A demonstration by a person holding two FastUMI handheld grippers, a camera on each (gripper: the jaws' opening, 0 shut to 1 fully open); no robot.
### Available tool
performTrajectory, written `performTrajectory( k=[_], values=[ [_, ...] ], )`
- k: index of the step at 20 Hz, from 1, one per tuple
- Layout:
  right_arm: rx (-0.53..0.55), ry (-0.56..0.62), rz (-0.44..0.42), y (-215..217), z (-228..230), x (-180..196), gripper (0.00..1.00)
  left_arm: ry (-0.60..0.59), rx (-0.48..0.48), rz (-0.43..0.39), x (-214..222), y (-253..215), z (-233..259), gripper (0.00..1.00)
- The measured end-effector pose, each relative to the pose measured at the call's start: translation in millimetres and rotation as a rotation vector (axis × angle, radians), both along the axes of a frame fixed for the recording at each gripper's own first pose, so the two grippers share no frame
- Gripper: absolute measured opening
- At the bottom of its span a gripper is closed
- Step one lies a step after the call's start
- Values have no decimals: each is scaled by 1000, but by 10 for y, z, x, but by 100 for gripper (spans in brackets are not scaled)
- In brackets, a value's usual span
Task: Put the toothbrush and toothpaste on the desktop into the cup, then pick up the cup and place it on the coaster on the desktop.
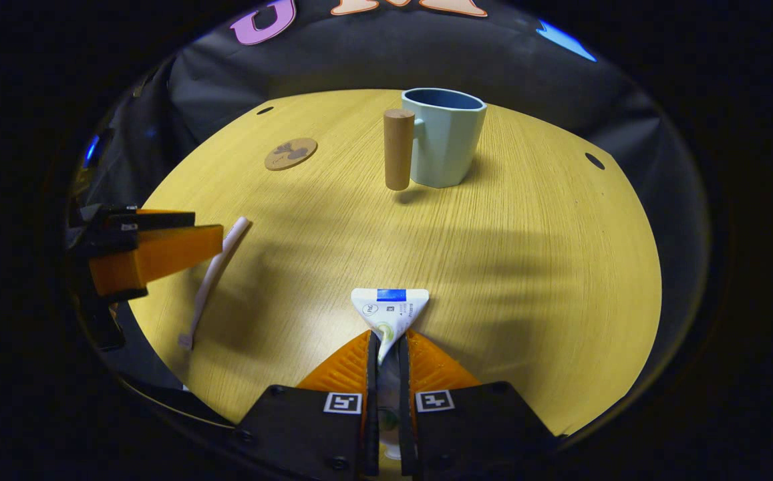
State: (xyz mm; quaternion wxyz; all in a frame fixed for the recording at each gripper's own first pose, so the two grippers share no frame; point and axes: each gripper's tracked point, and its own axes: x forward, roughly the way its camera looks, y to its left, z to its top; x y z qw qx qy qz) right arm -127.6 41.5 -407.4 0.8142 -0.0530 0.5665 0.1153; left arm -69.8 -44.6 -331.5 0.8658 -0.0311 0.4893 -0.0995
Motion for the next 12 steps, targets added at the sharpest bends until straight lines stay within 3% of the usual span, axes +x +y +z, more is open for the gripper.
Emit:
performTrajectory(
  k=[12],
  values=[
    [4, -3, 3, -2, 0, 3, 15, 188, 119, -27, -143, 53, -275, 94]
  ],
)
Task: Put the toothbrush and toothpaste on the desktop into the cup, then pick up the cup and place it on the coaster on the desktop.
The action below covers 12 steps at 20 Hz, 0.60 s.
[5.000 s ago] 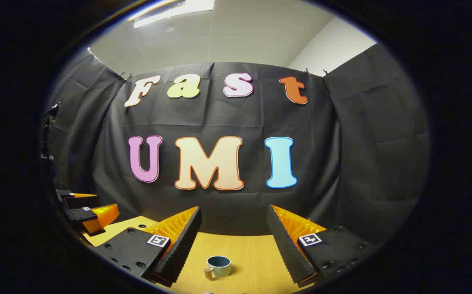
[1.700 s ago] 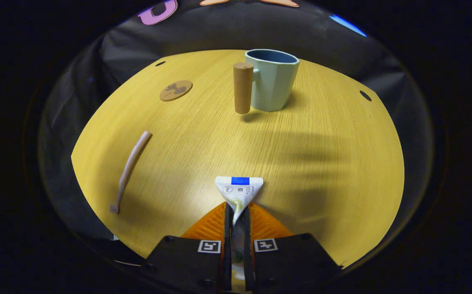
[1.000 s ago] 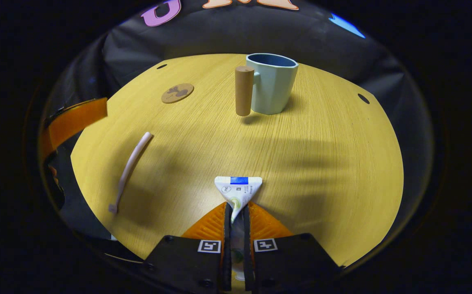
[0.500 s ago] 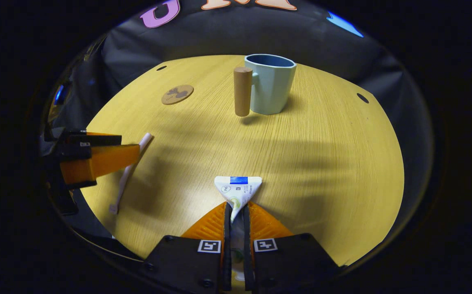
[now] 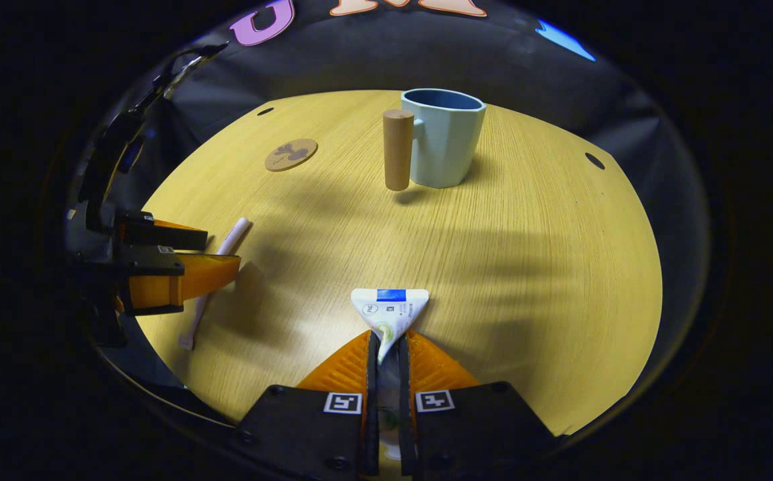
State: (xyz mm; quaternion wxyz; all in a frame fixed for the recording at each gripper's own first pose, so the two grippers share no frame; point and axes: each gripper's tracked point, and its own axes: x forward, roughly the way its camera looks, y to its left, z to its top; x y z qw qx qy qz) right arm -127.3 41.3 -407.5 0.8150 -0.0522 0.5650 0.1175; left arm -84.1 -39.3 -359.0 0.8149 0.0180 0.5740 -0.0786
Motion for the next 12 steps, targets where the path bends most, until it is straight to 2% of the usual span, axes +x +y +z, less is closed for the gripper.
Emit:
performTrajectory(
  k=[2, 3, 4, 5, 8, 9, 10, 11, 12],
  values=[
    [1, 1, 0, 1, 1, 1, 15, 18, 0, -14, -4, -34, -8, 92],
    [2, 1, 1, 1, 0, -1, 15, 23, 2, -35, 8, -62, 5, 83],
    [3, 0, 3, -1, 1, 0, 15, 36, 2, -57, 7, -95, -2, 79],
    [4, 0, 4, 1, 1, 0, 15, 47, 6, -70, 6, -121, -6, 68],
    [6, -1, 7, -5, -2, 3, 15, 72, -2, -79, 12, -158, -8, 50],
    [7, -2, 7, -1, 0, 4, 15, 66, -8, -77, 32, -166, -6, 35],
    [8, -2, 8, 1, 6, 1, 15, 46, -25, -53, 41, -169, -20, 29],
    [10, -2, 9, 1, 7, 4, 15, 35, -45, -30, 71, -182, -9, 11],
    [12, -2, 8, -3, 5, 3, 15, 24, -60, -18, 54, -172, -4, 7]
  ],
)
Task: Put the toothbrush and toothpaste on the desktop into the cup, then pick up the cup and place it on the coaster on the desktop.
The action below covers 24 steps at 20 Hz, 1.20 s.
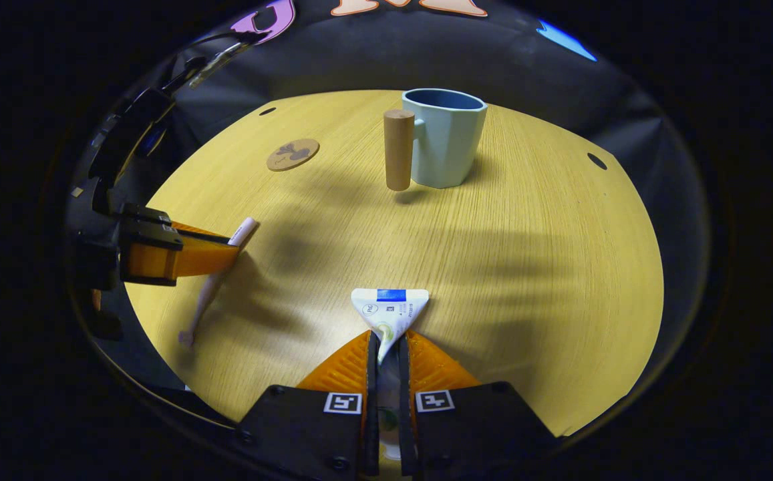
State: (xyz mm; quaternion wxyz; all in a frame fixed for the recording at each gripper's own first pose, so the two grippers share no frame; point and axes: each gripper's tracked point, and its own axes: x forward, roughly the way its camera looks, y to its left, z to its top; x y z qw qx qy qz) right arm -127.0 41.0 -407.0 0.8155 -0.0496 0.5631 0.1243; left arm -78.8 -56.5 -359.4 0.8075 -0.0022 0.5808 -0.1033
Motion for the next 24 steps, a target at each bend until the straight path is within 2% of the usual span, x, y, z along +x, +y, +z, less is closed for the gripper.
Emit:
performTrajectory(
  k=[3, 11, 14, 20, 24],
  values=[
    [3, 1, -6, 4, -1, 0, 15, -16, -22, 24, 5, 0, 2, 1],
    [52, 0, -14, 39, 45, 23, 15, -13, -72, 35, -82, -42, -1, 0],
    [71, -44, -22, 61, 183, 75, 14, -30, -97, 49, -122, 10, -41, 0],
    [123, -116, -55, 32, 558, 154, 14, -104, -85, 11, -104, 234, 27, 0],
    [159, -198, -70, 64, 874, 376, 14, -132, -96, 12, -141, 400, 39, 0]
  ],
)
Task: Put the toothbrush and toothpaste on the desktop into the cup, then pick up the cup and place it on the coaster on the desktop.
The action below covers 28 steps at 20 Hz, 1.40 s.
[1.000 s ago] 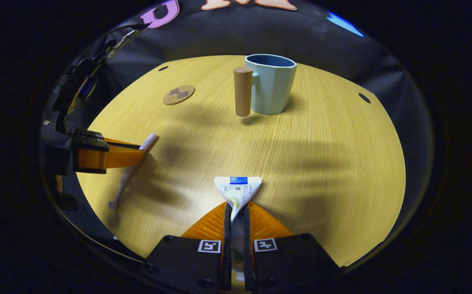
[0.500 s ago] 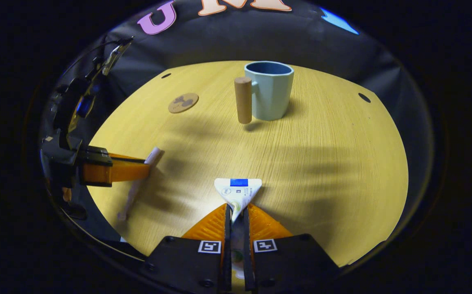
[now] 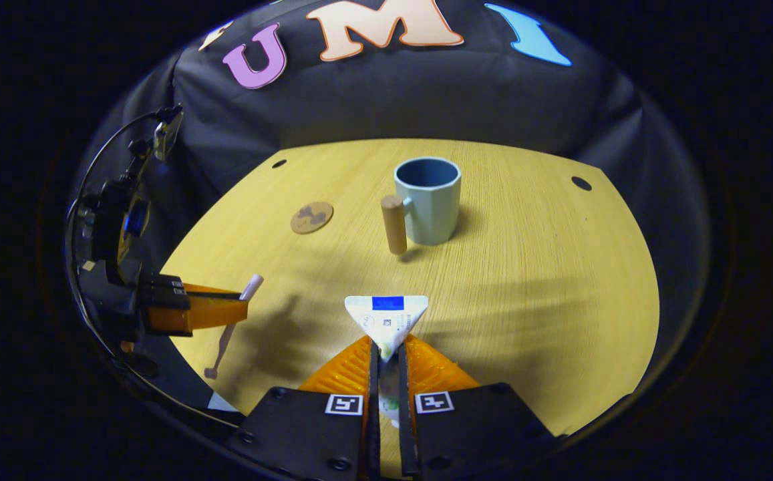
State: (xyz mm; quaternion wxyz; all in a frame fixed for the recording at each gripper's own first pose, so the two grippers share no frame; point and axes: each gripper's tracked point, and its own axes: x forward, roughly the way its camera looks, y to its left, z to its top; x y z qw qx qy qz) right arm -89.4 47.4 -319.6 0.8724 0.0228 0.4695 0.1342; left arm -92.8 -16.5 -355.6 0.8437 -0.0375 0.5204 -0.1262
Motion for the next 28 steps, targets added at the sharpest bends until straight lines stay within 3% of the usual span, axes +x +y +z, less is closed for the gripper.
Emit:
performTrajectory(
  k=[7, 12, 13, 14, 15, 16, 18, 20, 21, 22, 23, 28],
  values=[
    [74, -211, 18, 179, 607, 576, 10, -31, 1, 22, -363, 156, -266, 0],
    [54, -192, 61, 251, 573, 658, 8, -40, 2, 46, -536, 392, -92, 0],
    [51, -182, 68, 266, 547, 628, 0, -41, 3, 49, -535, 390, -59, 0],
    [48, -165, 81, 286, 510, 609, 8, -37, 5, 50, -539, 388, -36, 0],
    [58, -137, 106, 345, 464, 558, 0, -37, 5, 54, -547, 399, -9, 0],
    [53, -113, 140, 394, 387, 501, 13, -32, 5, 56, -590, 417, -51, 0],
    [-9, -124, 232, 480, 265, 497, 54, -26, 5, 63, -623, 455, -154, 0],
    [-73, -148, 342, 555, 161, 482, 58, -26, 5, 70, -611, 477, -157, 0],
    [-99, -158, 389, 634, 112, 466, 72, -24, 5, 72, -606, 481, -162, 0],
    [-118, -160, 431, 700, 62, 462, 76, -24, 6, 75, -608, 501, -171, 0],
    [-134, -156, 463, 765, 0, 451, 86, -22, 6, 78, -607, 516, -171, 0],
    [-201, -101, 550, 924, -387, 497, 85, -12, -5, 106, -647, 594, -195, 0]
  ],
)
